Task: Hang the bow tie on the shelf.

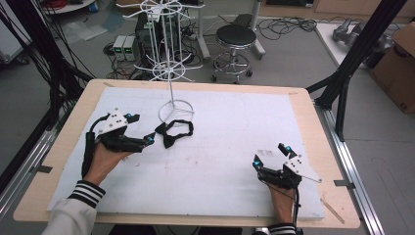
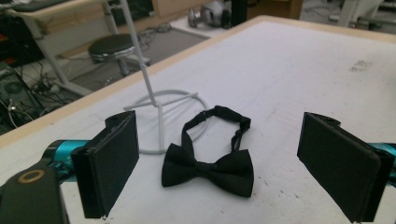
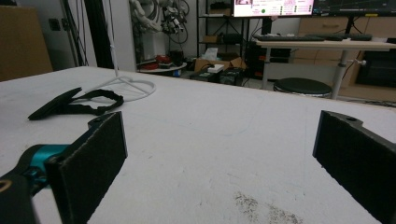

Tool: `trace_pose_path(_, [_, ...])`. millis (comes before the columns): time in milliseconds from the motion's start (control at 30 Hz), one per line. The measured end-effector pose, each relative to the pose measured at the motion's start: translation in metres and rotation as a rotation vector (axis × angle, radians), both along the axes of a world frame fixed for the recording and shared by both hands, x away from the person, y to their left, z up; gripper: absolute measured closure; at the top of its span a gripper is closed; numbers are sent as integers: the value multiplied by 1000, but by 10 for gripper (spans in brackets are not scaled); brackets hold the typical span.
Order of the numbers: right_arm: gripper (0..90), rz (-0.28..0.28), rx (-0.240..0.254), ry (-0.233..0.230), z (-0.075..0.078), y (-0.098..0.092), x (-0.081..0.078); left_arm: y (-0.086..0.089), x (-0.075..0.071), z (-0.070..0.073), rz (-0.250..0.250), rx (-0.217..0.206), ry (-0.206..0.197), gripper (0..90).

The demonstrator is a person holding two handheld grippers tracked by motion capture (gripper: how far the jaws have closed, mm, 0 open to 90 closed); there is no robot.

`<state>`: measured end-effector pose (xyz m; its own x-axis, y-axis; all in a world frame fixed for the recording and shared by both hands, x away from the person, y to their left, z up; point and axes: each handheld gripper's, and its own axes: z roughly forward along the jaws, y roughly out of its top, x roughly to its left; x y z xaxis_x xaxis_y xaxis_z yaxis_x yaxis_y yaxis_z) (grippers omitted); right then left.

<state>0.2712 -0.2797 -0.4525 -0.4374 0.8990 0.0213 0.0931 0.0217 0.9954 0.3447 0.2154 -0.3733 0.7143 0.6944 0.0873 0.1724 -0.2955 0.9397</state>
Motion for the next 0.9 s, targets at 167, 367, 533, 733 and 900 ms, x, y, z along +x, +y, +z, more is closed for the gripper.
trace_pose_path(167, [18, -2, 0, -1, 0, 0, 0, -12, 12, 2, -35, 45, 26, 134])
trace_pose_path(367, [18, -3, -3, -6, 0, -1, 0, -26, 23, -2, -53, 85, 66, 135])
trace_pose_path(533, [18, -2, -2, -5, 0, -1, 0, -37, 33, -1, -62, 114, 105, 138])
trace_pose_path(733, [18, -5, 5, -1, 0, -1, 0, -54, 43, -1, -84, 183, 154, 138])
trace_pose_path(900, [18, -3, 6, -1, 0, -1, 0, -67, 51, -4, -95, 227, 174, 138])
